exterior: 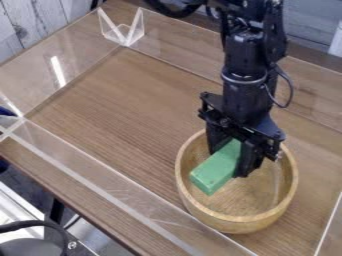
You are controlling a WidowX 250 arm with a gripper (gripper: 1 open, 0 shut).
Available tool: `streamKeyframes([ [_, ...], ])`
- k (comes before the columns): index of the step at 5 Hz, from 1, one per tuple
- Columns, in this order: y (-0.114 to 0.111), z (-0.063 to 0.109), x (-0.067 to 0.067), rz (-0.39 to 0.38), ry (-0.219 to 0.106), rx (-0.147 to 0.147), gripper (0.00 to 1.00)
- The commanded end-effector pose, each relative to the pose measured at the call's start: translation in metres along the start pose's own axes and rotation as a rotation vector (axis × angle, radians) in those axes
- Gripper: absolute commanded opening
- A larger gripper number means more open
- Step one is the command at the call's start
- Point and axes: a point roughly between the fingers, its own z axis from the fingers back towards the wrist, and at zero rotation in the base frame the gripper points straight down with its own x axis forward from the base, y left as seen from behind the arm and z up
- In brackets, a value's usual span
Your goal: Remove the green block from inside the brown bowl and put it on the table
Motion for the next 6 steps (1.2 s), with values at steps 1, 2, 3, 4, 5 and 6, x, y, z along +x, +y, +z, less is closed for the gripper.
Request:
streamKeyframes([
  [1,0.003,0.024,0.008,-0.001,-0.081,0.002,0.0],
  [2,0.007,0.03,0.007,0.009,-0.089,0.003,0.0],
  [3,0.022,0.047,0.004,0.047,-0.117,0.01,0.0],
  [4,0.06,0.058,0.003,0.124,-0.136,0.018,0.0],
  [5,0.104,0.062,-0.003,0.173,-0.137,0.025,0.0],
  [6,0.14,0.059,-0.016,0.203,-0.132,0.035,0.0],
])
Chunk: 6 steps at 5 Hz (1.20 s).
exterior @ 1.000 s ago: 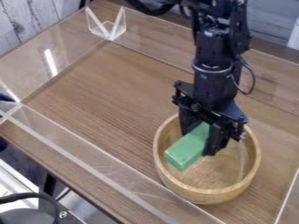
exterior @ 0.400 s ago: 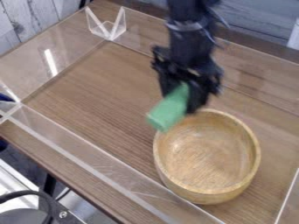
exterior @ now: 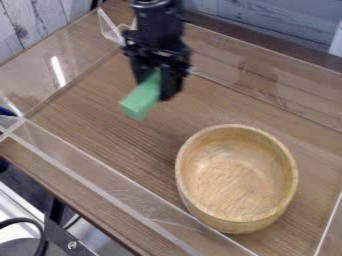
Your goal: Remove the green block from inside the brown bowl and put it on the table
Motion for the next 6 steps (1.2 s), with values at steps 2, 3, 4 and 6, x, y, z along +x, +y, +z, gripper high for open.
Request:
streamKeyframes([
  [2,0.032,-0.004,-0.005,-0.009,-0.026,0.043,0.0],
  [3,0.031,-0.015,-0.01,-0.018,-0.006,0.046,0.0],
  [4,0.031,-0.026,-0.012,-0.023,0.011,0.049,0.0],
  [6,0.032,-0.044,-0.012,-0.018,0.03,0.049,0.0],
])
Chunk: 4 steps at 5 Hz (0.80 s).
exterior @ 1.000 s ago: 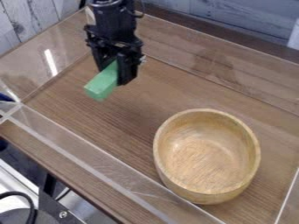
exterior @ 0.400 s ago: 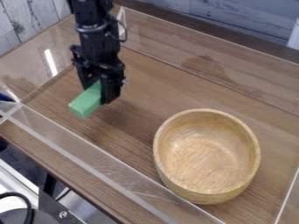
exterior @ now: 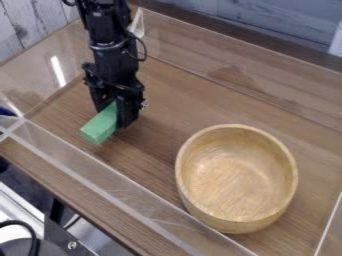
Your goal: Remove the green block from inside the brown bowl and put it on the table
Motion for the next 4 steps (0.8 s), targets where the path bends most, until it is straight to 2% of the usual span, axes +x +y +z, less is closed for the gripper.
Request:
streamKeyframes([
  [1,0.0002,0.008,0.0065,-0.005,-0.029,0.021,0.0],
  [4,-0.0034,0.0097,0.0105,0.009,-0.031,0.017,0.0],
])
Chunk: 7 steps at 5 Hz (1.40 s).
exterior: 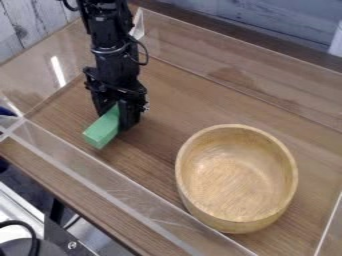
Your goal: Remove the green block from inside the brown bowl and put it on the table
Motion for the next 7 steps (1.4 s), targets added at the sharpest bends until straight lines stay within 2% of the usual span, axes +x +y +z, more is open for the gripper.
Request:
streamKeyframes([
  [1,0.0015,0.0137,0.0089,-0.002,-0.041,0.021,0.0],
  [4,-0.0026,0.0192,0.0118,0.01,-0.042,0.017,0.0],
  [7,-0.0035,0.0161,0.0138,0.007,-0.03,0.009,0.0],
])
